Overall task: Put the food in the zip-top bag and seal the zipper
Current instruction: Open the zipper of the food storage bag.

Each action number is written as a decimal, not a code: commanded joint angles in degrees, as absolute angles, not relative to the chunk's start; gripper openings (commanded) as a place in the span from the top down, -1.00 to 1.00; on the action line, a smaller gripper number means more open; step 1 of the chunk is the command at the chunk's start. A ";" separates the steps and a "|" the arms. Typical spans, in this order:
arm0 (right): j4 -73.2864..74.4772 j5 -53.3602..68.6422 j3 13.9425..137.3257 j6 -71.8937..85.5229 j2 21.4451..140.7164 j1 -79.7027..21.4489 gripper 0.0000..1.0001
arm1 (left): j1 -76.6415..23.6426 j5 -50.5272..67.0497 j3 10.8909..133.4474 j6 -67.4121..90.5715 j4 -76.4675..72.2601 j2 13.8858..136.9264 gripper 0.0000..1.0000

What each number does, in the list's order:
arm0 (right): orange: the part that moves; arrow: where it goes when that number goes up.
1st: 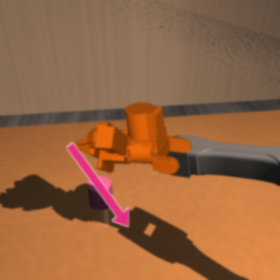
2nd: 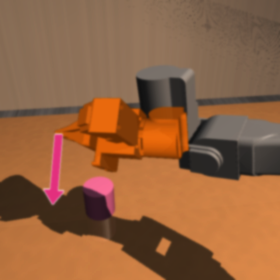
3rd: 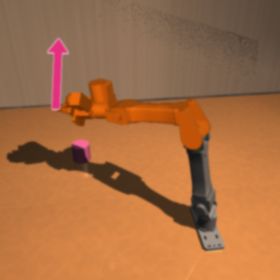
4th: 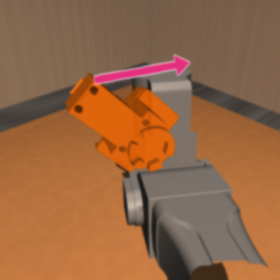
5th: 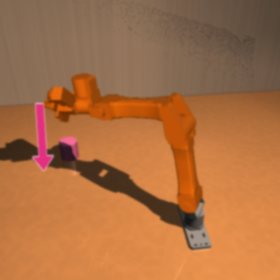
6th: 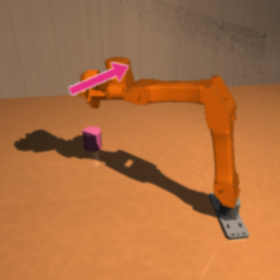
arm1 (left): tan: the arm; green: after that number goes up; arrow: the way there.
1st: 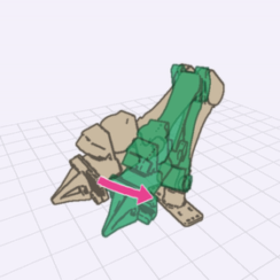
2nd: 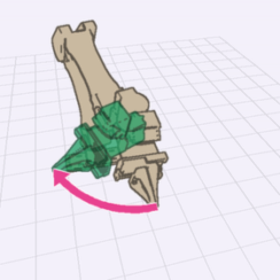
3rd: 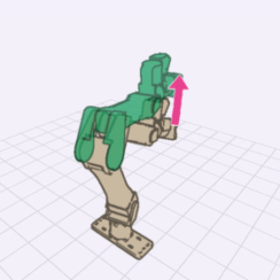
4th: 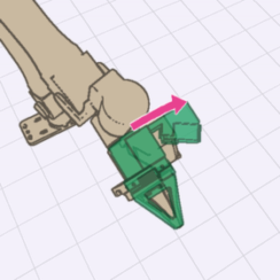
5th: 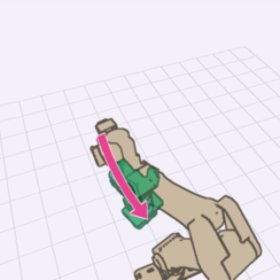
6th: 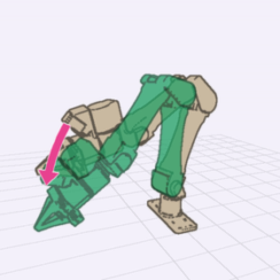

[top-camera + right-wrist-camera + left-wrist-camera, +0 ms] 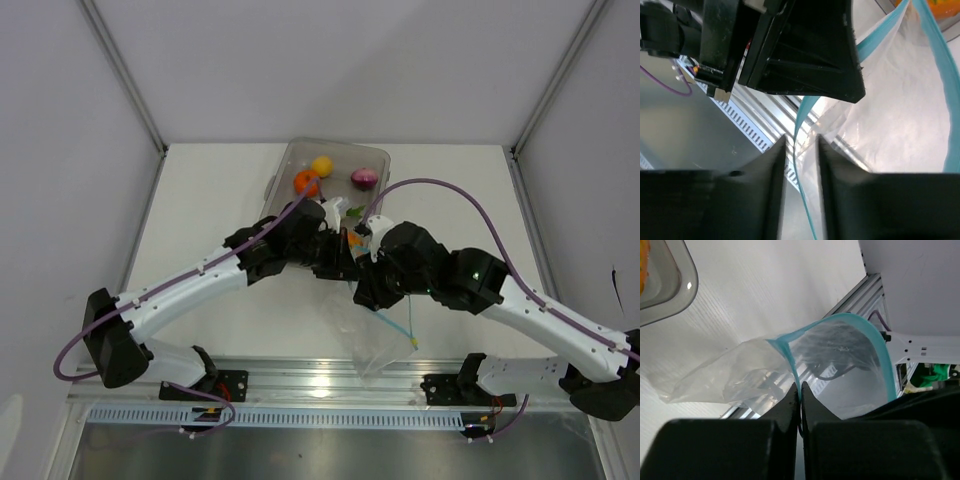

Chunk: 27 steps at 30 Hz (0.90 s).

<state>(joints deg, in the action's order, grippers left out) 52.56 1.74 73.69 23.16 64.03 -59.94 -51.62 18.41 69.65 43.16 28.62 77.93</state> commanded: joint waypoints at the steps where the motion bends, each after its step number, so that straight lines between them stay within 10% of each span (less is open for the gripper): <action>1: 52.64 0.00 76.90 25.22 62.93 -60.29 0.14 | -51.94 19.51 68.20 41.84 26.72 76.11 0.99; 13: 71.71 -17.65 91.05 32.26 61.87 -59.24 -0.46 | -51.94 21.70 66.09 42.19 24.08 74.45 0.99; 17: 75.06 -20.83 89.13 34.63 62.49 -56.26 -0.99 | -52.21 22.85 65.31 42.19 22.33 72.52 0.99; 27: 64.70 -4.52 79.81 27.69 59.50 -44.49 -0.99 | -52.47 24.43 60.12 40.87 18.81 67.33 0.99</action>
